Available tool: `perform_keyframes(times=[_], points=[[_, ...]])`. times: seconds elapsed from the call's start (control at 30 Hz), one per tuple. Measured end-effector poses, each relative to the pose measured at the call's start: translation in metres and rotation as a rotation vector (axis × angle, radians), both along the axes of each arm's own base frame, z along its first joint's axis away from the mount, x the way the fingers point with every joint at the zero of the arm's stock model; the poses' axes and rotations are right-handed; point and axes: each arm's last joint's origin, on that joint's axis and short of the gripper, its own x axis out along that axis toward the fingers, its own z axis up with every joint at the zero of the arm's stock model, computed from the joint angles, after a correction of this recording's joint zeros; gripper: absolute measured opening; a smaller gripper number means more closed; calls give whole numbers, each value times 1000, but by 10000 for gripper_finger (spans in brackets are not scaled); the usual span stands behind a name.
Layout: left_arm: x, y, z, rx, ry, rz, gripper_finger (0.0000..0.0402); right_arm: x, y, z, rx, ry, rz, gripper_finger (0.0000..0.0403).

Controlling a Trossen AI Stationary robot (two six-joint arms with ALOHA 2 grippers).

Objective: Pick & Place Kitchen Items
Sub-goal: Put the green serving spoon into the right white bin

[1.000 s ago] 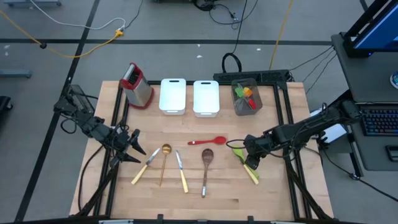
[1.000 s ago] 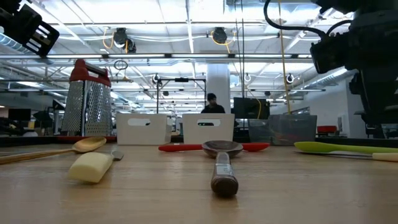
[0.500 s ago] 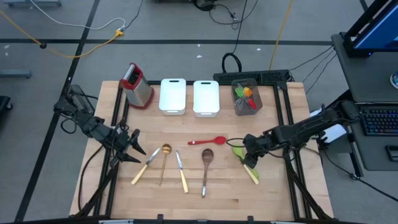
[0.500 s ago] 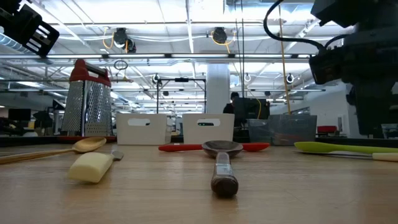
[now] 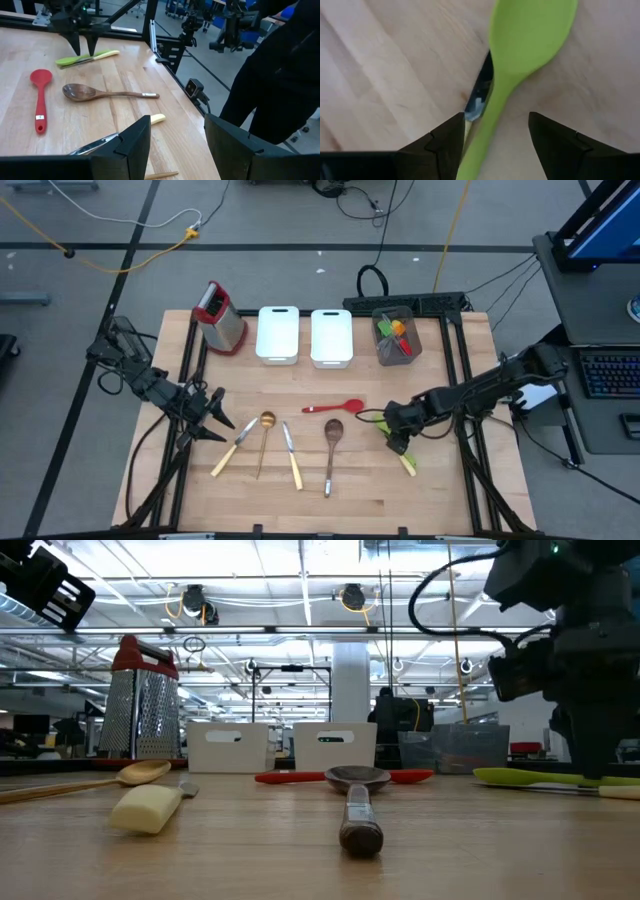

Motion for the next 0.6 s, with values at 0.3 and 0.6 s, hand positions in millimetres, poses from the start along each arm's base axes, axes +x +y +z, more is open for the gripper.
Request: perform_keyframes(times=[0.3, 0.6], points=[[0, 0, 0, 0, 0, 0, 191, 4, 0, -8, -42, 24, -4, 212], [0, 0, 0, 0, 0, 0, 191, 0, -4, -10, -138, 51, -56, 170]])
